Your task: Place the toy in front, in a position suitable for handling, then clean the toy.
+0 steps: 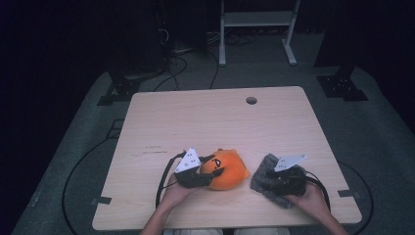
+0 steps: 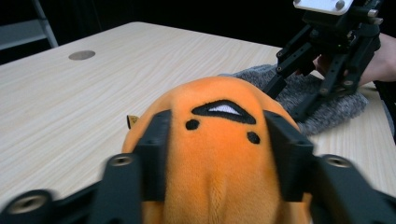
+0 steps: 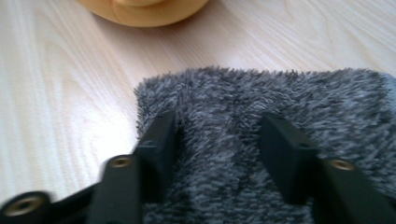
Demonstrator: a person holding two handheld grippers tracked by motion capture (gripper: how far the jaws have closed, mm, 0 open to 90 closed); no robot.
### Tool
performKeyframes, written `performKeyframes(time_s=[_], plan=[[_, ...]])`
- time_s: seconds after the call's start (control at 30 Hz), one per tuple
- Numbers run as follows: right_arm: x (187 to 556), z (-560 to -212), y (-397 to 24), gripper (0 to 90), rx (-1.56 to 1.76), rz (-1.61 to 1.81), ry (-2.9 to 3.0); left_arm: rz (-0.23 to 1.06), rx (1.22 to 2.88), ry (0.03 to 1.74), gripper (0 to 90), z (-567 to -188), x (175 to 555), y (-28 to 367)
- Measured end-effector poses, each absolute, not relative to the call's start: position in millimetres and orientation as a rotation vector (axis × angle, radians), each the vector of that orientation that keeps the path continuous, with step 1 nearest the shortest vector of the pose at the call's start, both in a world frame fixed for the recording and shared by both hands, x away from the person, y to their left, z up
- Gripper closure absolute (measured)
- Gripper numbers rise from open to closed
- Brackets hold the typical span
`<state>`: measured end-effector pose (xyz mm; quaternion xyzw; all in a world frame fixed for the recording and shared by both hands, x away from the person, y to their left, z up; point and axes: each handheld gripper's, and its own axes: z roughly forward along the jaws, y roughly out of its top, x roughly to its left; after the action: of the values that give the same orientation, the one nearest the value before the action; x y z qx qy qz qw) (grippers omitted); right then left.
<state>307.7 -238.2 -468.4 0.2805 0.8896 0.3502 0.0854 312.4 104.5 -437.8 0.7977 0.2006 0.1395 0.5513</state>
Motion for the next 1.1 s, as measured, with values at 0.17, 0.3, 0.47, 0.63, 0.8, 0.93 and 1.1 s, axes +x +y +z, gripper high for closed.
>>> performKeyframes(time_s=[0.17, 0.3, 0.47, 0.63, 0.8, 0.93, 1.1], plan=[[307, -470, -238, 71.8, 0.855, 1.038, 2.626, 0.329, 1.896, 0.51, 16.1, -433, 309, 110], [309, -470, -240, 79.3, 0.889, 1.044, 2.628, 0.329, 1.902, 0.539, 11.2, -434, 305, 118], [310, -468, -244, 80.1, 0.942, 1.067, 2.611, 0.342, 1.901, 0.559, 21.9, -441, 307, 125], [295, -438, -254, 80.4, 0.918, 1.331, 2.499, 0.343, 1.914, 0.538, 28.3, -443, 304, 122], [284, -415, -230, 80.3, 0.759, 1.441, 2.477, 0.358, 1.917, 0.538, 32.7, -446, 304, 119], [283, -406, -205, 80.3, 0.675, 1.448, 2.498, 0.375, 1.956, 0.504, 36.6, -448, 304, 115], [292, -413, -182, 80.4, 0.668, 1.422, 2.525, 0.381, 1.97, 0.505, 39.5, -448, 302, 115]])
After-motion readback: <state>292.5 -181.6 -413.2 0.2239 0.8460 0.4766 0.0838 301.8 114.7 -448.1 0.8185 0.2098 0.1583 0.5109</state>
